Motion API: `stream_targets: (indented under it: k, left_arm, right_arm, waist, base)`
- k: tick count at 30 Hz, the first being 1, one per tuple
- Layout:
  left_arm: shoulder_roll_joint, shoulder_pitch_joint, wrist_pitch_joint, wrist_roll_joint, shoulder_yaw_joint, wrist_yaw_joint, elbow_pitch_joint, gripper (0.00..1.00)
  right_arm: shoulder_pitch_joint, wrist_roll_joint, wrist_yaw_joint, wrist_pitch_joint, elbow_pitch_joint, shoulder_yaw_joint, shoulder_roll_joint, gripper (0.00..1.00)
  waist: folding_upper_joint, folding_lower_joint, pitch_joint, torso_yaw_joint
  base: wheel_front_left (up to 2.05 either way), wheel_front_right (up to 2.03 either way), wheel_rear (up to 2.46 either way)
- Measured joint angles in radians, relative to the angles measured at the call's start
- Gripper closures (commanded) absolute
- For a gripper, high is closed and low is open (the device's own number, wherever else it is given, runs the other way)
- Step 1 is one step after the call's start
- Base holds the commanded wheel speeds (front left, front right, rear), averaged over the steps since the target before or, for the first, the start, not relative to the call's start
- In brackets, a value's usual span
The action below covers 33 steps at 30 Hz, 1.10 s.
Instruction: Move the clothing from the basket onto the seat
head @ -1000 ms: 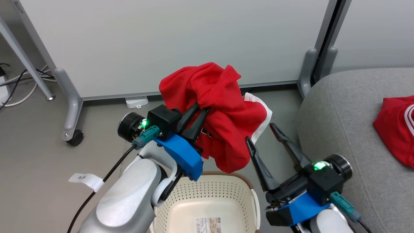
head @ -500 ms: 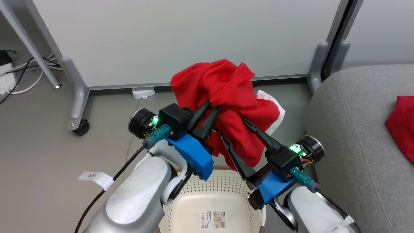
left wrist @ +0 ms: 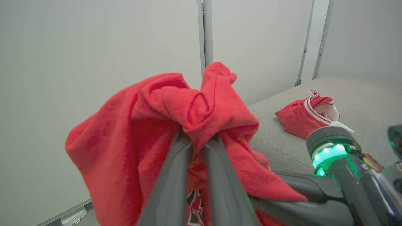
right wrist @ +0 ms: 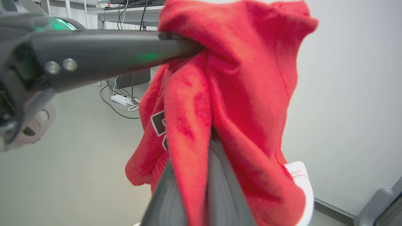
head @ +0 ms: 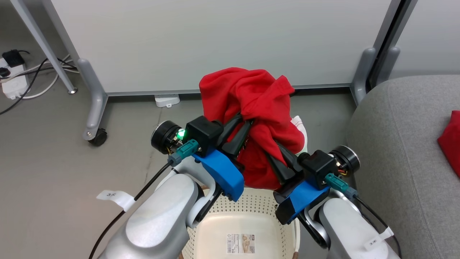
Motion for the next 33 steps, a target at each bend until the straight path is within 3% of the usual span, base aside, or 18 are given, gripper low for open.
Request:
stream_targets:
  k: [23, 24, 25, 33]
  left_arm:
    - [0.008, -0.013, -0.016, -0.005, -0.016, 0.010, 0.018, 0.98]
    - [0.008, -0.013, -0.016, -0.006, -0.016, 0.011, 0.020, 0.29]
    - [0.008, -0.014, -0.016, -0.006, -0.016, 0.014, 0.021, 0.00]
    - [0.016, -0.014, -0.033, -0.004, -0.021, 0.027, 0.023, 0.00]
  right_arm:
    - [0.002, 0.026, 0.000, 0.000, -0.005, 0.011, 0.000, 1.00]
    - [0.002, 0.027, 0.000, 0.000, -0.005, 0.011, 0.000, 1.00]
    - [0.002, 0.027, 0.000, 0.000, -0.005, 0.012, 0.000, 1.00]
    - [0.004, 0.034, 0.000, 0.000, -0.004, 0.008, 0.000, 1.00]
  waist:
    - [0.0000, 0.0000, 0.000, -0.008]
    - [0.0000, 0.0000, 0.000, -0.008]
    - [0.0000, -0.0001, 0.000, -0.008]
    - [0.0000, 0.0000, 0.002, -0.007]
  base:
    - [0.00, 0.00, 0.00]
    - [0.00, 0.00, 0.00]
    - [0.00, 0.00, 0.00]
    - [0.00, 0.00, 0.00]
